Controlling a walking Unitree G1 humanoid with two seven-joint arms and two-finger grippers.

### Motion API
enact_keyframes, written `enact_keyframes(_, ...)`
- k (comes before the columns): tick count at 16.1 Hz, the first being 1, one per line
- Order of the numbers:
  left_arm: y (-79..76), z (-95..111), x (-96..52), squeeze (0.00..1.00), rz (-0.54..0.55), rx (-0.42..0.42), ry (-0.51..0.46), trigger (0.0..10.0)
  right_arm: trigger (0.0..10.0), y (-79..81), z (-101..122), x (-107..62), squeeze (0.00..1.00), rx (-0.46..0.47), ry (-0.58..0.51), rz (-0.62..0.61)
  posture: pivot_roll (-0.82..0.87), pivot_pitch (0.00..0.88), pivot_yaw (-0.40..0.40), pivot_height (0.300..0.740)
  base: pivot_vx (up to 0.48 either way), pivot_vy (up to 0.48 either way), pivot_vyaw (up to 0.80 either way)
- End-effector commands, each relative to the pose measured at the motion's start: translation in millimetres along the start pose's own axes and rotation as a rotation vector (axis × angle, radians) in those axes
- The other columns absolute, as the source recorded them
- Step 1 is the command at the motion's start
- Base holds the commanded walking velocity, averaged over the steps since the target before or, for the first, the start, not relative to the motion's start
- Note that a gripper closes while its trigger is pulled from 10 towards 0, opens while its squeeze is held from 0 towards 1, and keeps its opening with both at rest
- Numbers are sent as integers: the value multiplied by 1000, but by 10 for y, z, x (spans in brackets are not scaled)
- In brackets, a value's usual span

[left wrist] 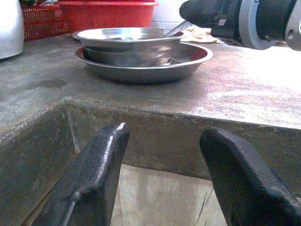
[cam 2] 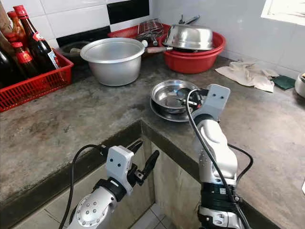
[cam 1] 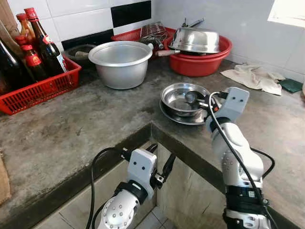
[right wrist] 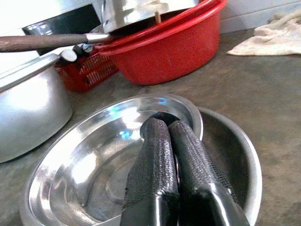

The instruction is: Kitchen organization

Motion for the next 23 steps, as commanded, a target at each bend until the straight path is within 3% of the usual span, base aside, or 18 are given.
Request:
enact_keyframes(1,3,38,-12,0,2,5,-11,10000,0,9,130,17,0,27,-36,5,-16,63,-18,740,0,0,0)
enact_keyframes(3,6,40,-10,0,4,7,-11,10000,0,57,316,8,0,29,-106,29,-16,63,-18,740,0,0,0)
enact_keyframes(5,11,45,-10,0,7,8,-13,10000,0,129,755,-74,0,-26,-285,48,-14,64,-18,740,0,0,0)
enact_keyframes(6,17,58,-5,0,8,12,-19,10000,0,177,966,-159,0,-121,-380,46,-15,65,-17,740,0,0,0)
enact_keyframes(7,16,62,-5,0,7,11,-20,10000,0,199,1031,-217,0,-211,-423,41,-14,65,-15,740,0,0,0)
enact_keyframes(8,22,69,-7,0,8,10,-22,10000,0,203,1053,-299,0,-322,-463,19,-13,65,-18,740,0,0,0)
enact_keyframes(11,28,76,-8,0,10,8,-25,10000,0,101,955,-468,0,-388,-468,-30,-9,65,-18,740,0,0,0)
enact_keyframes(14,33,81,-6,0,10,9,-27,10000,0,-23,823,-667,0,-518,-464,-66,-18,66,-12,740,0,0,0)
enact_keyframes(18,36,83,1,0,2,12,-30,10000,0,-127,716,-770,0,-526,-424,-103,-23,53,-7,740,0,0,0)
enact_keyframes(20,33,79,4,0,2,15,-31,10000,10000,-126,693,-771,0,-520,-413,-112,-23,45,-6,740,0,0,0)
enact_keyframes(23,28,70,4,0,1,15,-31,10000,10000,-85,647,-740,0,-506,-399,-95,-25,36,-8,740,0,0,0)
Point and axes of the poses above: a point about 5 cm out from each wrist's last joint towards the gripper, its own x axis pointing out of the wrist towards the gripper, its own z axis along the axis of the wrist's last joint, y = z × x, the point moved 6 cm from there along x, pointing out of the wrist towards the gripper, and after that the axes turned 14 degrees about -x, right-handed, at the moved point
